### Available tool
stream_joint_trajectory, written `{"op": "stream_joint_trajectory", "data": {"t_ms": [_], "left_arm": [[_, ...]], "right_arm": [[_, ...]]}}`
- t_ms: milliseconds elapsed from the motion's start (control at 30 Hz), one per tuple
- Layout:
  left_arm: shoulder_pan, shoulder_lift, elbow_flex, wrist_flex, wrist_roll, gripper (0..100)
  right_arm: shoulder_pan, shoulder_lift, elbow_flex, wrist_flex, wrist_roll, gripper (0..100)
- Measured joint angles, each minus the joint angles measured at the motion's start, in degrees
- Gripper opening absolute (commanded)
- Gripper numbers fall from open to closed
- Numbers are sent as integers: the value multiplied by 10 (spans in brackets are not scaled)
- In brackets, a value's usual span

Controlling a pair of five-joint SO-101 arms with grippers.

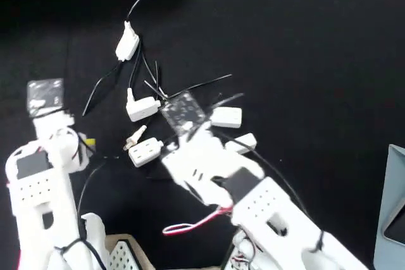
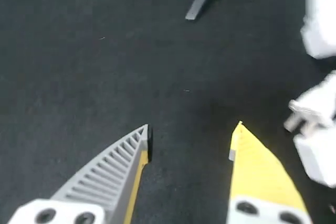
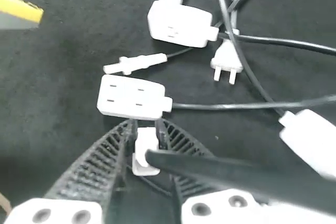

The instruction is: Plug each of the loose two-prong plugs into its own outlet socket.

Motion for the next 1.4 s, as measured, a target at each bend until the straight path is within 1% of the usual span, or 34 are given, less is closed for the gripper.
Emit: {"op": "stream_joint_trajectory", "data": {"t_ms": [167, 300, 400, 633, 867, 1400], "left_arm": [[-40, -51, 76, -57, 27, 249], [-50, -63, 107, -90, 31, 249], [-50, -65, 113, -97, 31, 249], [-50, -65, 114, -98, 31, 249], [-50, -65, 114, -98, 31, 249], [-50, -65, 114, -98, 31, 249]], "right_arm": [[-25, 96, -64, -24, -19, 12], [-44, 159, -110, -25, -36, 12], [-54, 204, -131, -33, -51, 12], [-67, 281, -136, -102, -78, 12], [-67, 312, -136, -154, -84, 12], [-67, 316, -136, -158, -84, 12]]}}
